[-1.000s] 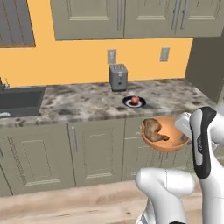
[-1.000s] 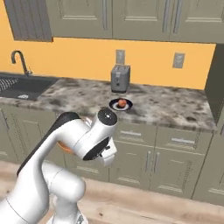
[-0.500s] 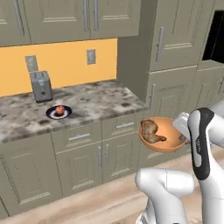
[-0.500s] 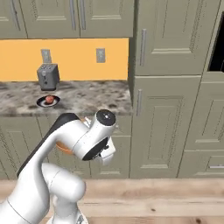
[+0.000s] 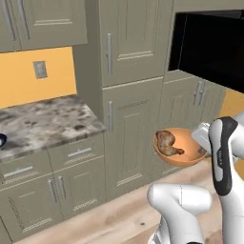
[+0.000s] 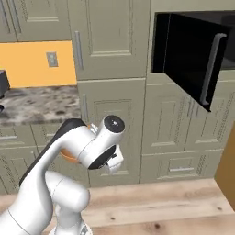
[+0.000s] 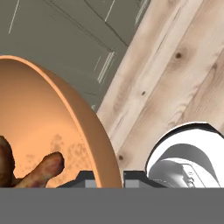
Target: Remove the peach from the bowl and place it on the small plate. Then place the bowl with only the chicken drumstick in the microwave, close the door, and press the start button to microwave the chicken drumstick.
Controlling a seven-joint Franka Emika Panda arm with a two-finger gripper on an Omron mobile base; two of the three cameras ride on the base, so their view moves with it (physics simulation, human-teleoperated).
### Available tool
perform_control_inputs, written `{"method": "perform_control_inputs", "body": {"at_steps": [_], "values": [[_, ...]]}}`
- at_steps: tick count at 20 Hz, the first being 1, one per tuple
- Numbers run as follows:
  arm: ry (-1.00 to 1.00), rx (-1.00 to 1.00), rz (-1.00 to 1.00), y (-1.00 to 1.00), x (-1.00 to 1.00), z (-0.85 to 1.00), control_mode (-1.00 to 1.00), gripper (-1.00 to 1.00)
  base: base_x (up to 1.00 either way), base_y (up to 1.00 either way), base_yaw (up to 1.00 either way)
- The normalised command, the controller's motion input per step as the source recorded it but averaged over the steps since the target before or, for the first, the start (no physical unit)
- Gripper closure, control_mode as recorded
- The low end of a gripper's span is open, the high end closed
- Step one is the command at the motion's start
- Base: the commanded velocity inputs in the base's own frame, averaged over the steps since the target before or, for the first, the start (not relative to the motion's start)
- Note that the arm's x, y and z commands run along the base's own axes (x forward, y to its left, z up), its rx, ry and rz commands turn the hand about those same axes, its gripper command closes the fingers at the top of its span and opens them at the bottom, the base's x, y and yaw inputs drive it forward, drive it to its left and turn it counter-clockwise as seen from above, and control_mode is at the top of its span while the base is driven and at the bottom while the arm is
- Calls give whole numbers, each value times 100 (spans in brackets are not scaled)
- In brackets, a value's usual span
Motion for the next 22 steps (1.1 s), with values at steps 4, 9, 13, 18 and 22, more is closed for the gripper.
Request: {"method": "perform_control_inputs", "body": {"at_steps": [4,9,13,18,22], "values": [[0,0,0,0,0,0,100,100,22,-100,0],[0,0,0,0,0,0,100,100,0,-100,0],[0,0,0,0,0,0,100,100,0,-100,0],[0,0,0,0,0,0,100,100,8,-100,2],[0,0,0,0,0,0,100,100,82,-96,6]]}}
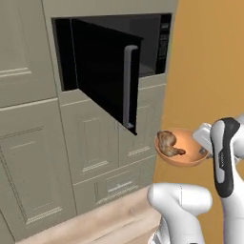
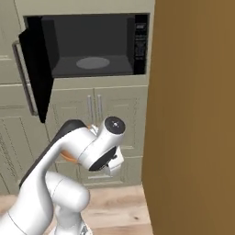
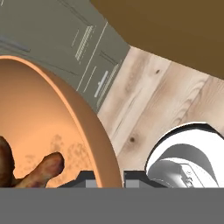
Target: Remove the peach from the bowl and place it on the small plate. Then place the bowl with only the chicken drumstick in the microwave, close the door, and press the start button to microwave the chicken drumstick.
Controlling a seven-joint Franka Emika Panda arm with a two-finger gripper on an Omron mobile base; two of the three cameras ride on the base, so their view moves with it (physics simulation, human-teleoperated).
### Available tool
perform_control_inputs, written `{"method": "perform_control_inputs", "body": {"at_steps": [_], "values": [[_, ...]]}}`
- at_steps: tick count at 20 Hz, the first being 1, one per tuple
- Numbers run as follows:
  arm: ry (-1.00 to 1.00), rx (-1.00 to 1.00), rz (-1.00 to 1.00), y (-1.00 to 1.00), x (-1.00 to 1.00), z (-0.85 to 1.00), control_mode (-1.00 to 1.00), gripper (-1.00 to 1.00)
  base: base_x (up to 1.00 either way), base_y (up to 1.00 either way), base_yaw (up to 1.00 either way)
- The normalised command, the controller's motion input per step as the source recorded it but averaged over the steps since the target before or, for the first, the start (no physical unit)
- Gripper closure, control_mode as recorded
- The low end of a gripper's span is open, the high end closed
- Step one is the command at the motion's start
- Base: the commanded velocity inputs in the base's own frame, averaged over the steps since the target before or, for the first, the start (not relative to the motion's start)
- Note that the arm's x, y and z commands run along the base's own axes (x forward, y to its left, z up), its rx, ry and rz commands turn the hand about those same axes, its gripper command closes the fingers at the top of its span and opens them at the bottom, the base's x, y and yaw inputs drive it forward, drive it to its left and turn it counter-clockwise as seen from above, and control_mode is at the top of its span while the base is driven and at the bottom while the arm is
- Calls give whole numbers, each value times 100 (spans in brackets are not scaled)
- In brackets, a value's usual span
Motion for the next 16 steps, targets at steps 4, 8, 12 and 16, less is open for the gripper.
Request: {"method": "perform_control_inputs", "body": {"at_steps": [4,8,12,16], "values": [[0,0,0,0,0,0,100,100,100,-19,34],[0,0,0,0,0,0,100,100,74,-13,40],[0,0,0,0,0,0,100,100,50,-58,21],[0,0,0,0,0,0,100,100,38,-43,15]]}}
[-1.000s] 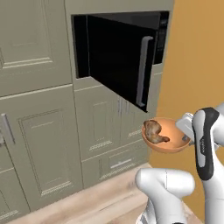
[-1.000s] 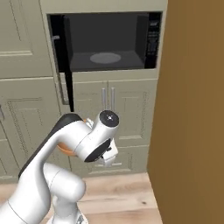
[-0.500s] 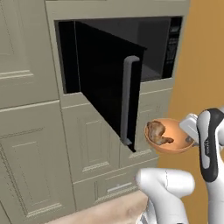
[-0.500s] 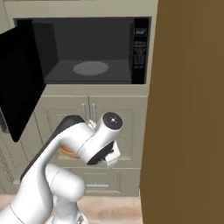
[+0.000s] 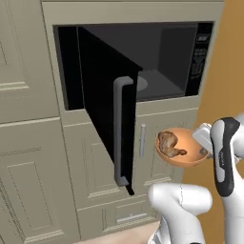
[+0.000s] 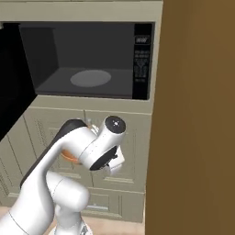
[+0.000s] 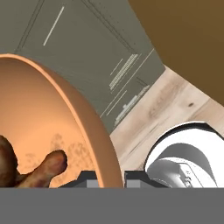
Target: Remove the peach from the bowl and place it on the small plate. Then place the bowl with only the chicken drumstick in the microwave, close the door, and press the start button to microwave the chicken drumstick.
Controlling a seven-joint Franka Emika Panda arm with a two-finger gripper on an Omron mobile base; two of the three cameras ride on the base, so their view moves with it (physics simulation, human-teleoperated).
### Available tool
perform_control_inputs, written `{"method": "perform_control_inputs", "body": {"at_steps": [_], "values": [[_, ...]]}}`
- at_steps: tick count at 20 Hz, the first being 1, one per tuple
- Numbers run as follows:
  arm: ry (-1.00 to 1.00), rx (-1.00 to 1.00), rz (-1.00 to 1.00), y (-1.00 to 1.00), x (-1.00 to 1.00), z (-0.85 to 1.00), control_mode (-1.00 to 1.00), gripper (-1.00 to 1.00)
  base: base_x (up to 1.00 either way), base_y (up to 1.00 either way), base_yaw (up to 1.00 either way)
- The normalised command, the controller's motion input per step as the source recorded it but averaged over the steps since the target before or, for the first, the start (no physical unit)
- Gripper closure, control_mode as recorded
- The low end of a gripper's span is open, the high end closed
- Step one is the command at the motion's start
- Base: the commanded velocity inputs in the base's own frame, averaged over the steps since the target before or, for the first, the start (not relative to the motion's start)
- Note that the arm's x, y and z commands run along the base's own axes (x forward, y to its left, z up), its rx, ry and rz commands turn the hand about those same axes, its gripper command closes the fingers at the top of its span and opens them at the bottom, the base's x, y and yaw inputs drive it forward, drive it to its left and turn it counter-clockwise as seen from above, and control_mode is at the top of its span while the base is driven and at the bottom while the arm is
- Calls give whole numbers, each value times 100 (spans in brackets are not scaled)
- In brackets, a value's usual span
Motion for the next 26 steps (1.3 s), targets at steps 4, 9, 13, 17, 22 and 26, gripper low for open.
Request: {"method": "perform_control_inputs", "body": {"at_steps": [4,9,13,17,22,26], "values": [[0,0,0,0,0,0,100,100,24,-23,27],[0,0,0,0,0,0,100,100,5,-1,33],[0,0,0,0,0,0,100,100,23,0,6],[0,0,0,0,0,0,100,100,23,0,0],[0,0,-2,9,12,0,-100,100,6,0,0],[-6,0,-11,53,84,29,-100,100,0,0,0]]}}
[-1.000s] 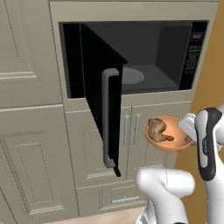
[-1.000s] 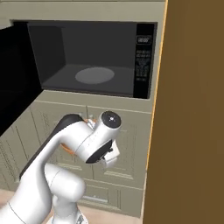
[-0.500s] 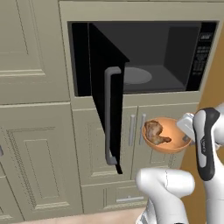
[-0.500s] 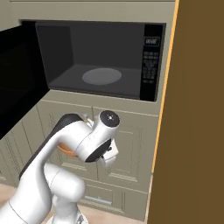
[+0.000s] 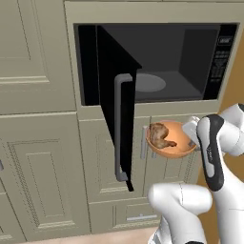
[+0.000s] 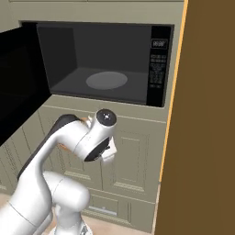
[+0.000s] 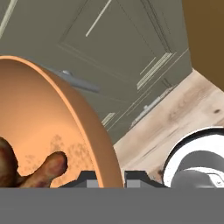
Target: Remove the peach from the bowl and place it on the small plate. Then place the bowl with only the chicken drumstick in the microwave, close the door, and press the start button to microwave the chicken drumstick.
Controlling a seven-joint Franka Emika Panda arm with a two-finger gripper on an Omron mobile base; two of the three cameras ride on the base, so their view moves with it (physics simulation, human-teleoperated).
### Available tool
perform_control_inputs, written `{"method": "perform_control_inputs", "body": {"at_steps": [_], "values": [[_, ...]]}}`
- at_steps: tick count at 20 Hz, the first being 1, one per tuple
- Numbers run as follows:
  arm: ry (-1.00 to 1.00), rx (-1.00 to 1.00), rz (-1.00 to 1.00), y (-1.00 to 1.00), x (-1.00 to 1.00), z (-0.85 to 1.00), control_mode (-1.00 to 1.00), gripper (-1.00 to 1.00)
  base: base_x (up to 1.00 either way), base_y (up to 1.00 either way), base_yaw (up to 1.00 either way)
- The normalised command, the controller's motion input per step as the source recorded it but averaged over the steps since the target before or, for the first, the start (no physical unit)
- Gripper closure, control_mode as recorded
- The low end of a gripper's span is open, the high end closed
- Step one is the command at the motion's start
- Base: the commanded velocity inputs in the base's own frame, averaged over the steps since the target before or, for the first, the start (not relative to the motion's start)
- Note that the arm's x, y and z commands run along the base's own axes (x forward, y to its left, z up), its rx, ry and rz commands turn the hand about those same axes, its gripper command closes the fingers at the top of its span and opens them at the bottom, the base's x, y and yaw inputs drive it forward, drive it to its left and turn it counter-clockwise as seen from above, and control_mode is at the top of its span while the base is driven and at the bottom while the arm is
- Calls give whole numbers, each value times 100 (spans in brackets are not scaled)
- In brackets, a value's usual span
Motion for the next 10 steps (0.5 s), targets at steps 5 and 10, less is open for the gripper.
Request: {"method": "perform_control_inputs", "body": {"at_steps": [5,10], "values": [[-17,5,-2,11,69,45,-100,100,0,0,0],[-15,19,0,-10,56,82,-100,100,0,0,0]]}}
